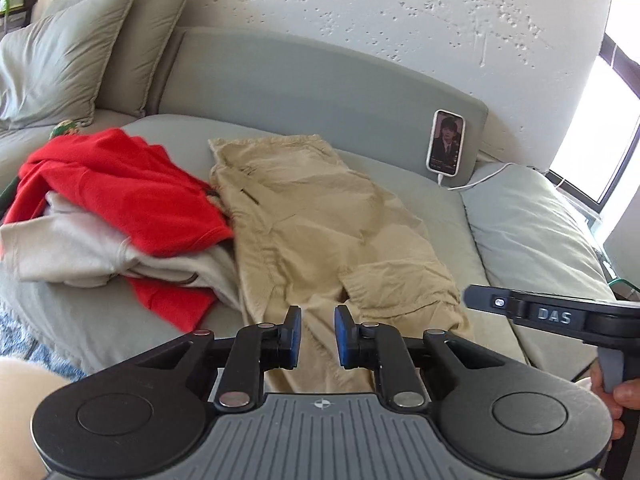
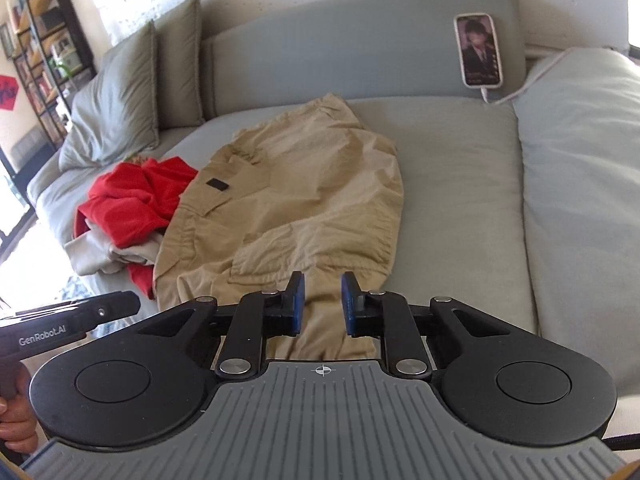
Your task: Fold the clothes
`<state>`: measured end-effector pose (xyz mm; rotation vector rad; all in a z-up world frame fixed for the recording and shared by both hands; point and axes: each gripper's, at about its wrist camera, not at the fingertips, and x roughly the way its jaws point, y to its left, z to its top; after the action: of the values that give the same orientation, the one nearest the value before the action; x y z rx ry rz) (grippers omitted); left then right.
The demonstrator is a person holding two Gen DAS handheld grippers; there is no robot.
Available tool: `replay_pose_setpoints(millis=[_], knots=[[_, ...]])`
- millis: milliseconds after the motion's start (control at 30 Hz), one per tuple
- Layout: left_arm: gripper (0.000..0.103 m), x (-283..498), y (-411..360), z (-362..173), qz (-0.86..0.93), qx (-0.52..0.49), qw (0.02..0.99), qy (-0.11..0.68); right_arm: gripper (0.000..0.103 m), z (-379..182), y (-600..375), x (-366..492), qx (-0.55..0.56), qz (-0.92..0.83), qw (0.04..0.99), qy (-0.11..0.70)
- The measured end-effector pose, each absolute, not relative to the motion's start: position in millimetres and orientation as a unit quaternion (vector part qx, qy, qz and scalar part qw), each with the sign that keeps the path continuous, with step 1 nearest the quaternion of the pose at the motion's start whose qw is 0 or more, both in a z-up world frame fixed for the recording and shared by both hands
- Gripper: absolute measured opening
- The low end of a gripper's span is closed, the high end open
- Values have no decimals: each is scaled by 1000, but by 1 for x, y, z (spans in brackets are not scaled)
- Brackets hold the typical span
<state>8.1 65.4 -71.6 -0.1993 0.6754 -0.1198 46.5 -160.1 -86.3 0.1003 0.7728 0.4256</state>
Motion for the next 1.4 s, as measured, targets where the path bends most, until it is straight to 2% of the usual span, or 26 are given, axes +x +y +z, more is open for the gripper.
replay_pose_setpoints(millis=[100, 233, 300, 367, 467, 500, 633, 700, 833, 933, 967, 1000, 1067, 1167, 1233, 1267, 1367, 1400], knots=[[16, 28, 48, -74, -74, -70, 944, 314, 21, -86, -144, 68, 27, 214, 906, 365], [16, 51, 33, -89, -81, -34, 947, 309, 21, -92, -136, 92, 50, 203, 909, 360], [8, 57, 30, -103, -74, -5, 936, 343, 22, -101, -134, 101, 55, 200, 908, 363], [7, 61, 31, -123, -40, 38, 917, 395, 24, -117, -130, 106, 42, 205, 902, 378], [8, 55, 46, -132, -41, 33, 918, 394, 21, -150, -129, 108, -23, 201, 889, 412], [8, 54, 48, -129, -40, 27, 917, 395, 21, -152, -135, 103, -14, 204, 894, 399], [9, 38, 55, -107, -33, -20, 922, 386, 26, -127, -160, 94, 56, 171, 889, 422], [15, 25, 54, -96, -43, -45, 928, 369, 27, -110, -175, 85, 92, 180, 889, 412], [16, 7, 34, -88, -96, -47, 935, 339, 31, -98, -182, 60, 101, 197, 891, 395], [18, 13, 12, -113, -99, 2, 917, 387, 32, -115, -172, 50, 84, 204, 885, 410], [16, 18, 9, -129, -83, 12, 901, 425, 33, -125, -168, 49, 75, 203, 879, 425], [16, 17, 10, -136, -76, 13, 900, 429, 37, -138, -164, 50, 66, 199, 873, 440], [16, 13, 8, -130, -76, 25, 901, 426, 39, -150, -164, 47, 65, 196, 879, 430], [17, 8, 20, -113, -72, -19, 897, 435, 40, -138, -165, 45, 58, 188, 871, 450], [30, 0, 27, -103, -70, -35, 901, 426, 43, -127, -174, 42, 87, 182, 863, 463], [43, -4, 31, -99, -66, -39, 904, 420, 45, -122, -179, 39, 103, 183, 861, 463], [51, -13, 42, -95, -50, -66, 903, 422, 55, -111, -193, 27, 133, 193, 858, 456], [59, -13, 47, -96, -45, -81, 900, 426, 61, -109, -197, 23, 140, 195, 857, 455]])
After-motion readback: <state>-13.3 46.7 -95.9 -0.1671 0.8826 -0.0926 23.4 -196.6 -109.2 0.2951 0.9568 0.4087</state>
